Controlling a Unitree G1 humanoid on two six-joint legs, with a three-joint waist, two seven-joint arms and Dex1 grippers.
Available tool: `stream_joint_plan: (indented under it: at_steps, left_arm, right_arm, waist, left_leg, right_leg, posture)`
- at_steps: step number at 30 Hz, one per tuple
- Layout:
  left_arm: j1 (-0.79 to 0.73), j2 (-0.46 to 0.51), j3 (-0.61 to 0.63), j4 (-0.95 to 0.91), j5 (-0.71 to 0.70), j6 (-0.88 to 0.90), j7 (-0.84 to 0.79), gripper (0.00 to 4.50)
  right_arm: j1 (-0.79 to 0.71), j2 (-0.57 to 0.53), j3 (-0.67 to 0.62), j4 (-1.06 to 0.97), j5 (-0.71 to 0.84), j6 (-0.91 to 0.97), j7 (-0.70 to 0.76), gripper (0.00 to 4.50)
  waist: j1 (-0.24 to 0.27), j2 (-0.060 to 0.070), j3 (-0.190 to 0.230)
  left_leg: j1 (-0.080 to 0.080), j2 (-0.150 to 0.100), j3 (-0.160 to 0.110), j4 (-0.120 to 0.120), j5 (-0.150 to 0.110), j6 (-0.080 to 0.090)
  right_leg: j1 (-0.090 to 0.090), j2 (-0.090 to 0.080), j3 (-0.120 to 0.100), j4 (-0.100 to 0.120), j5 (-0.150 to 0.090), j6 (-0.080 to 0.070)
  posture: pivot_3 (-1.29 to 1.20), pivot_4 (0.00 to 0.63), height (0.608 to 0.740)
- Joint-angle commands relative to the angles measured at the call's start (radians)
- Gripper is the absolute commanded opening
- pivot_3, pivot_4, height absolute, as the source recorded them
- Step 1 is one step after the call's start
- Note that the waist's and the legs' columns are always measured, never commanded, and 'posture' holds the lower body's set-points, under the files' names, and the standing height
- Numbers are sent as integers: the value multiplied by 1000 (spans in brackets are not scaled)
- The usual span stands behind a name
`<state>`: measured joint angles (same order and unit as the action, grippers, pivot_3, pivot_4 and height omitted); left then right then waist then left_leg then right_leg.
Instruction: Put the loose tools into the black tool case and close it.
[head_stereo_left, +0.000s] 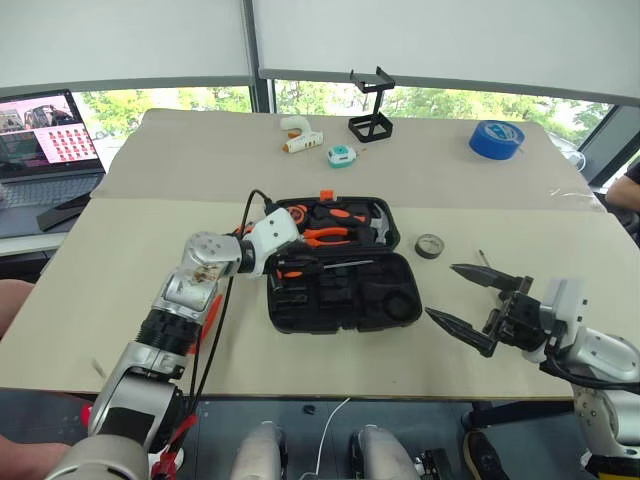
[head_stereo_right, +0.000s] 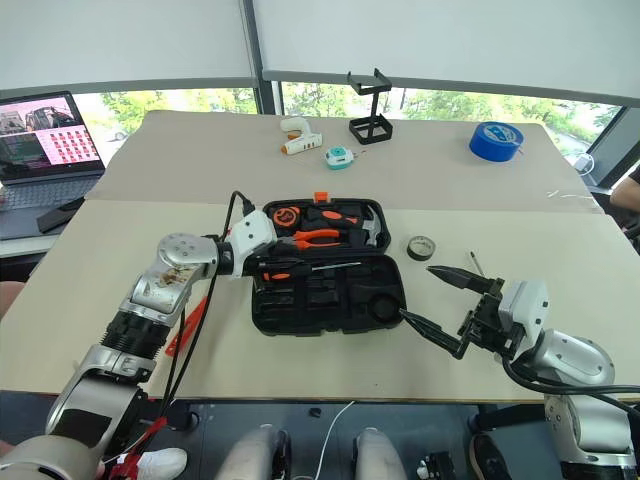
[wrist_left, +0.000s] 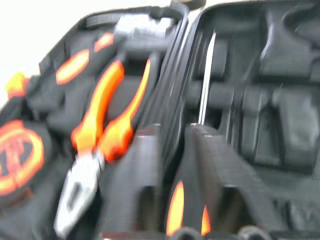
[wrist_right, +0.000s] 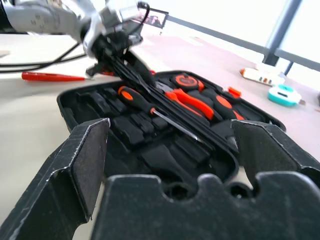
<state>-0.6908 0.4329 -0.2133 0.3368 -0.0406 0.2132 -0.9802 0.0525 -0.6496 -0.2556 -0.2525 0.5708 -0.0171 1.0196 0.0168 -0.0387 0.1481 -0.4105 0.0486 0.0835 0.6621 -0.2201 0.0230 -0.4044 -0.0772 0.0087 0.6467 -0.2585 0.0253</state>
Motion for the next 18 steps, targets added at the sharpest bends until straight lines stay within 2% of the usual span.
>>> stream_joint_plan:
  at_steps: [1, 9, 13, 18]
  left_arm:
    - [-16, -43, 3, 32, 13, -52, 62, 38]
    - [8, -62, -54, 15, 42, -25, 30, 38]
    - [18, -35, -141, 50, 153, -46, 46, 38]
    - [30, -73, -176, 41, 158, 19, 23, 38]
  right_arm:
    - [-23, 6, -18, -18, 13, 9, -24, 4500]
    - [-30, 5, -17, -5, 9, 5, -28, 4500]
    - [-20, 18, -11, -4, 1, -1, -37, 4500]
    - [-8, 26, -2, -17, -1, 5, -40, 4500]
  waist:
    - [1, 0, 0]
    - [-2, 0, 0]
    - [-1, 0, 0]
    - [0, 6, -5]
  left_leg:
    - [0, 0, 0, 0, 0, 0]
    - [1, 0, 0, 0, 0, 0]
    - [1, 0, 0, 0, 0, 0]
    - [6, -1, 0, 0, -1, 1]
  right_leg:
    - [0, 0, 0, 0, 0, 0]
    - [0, 0, 1, 0, 0, 0]
    - [1, 0, 1, 0, 0, 0]
    - [8, 0, 2, -1, -1, 2]
  posture:
    - [0, 150, 740]
    - [0, 150, 740]
    - [0, 150, 740]
    - [0, 150, 740]
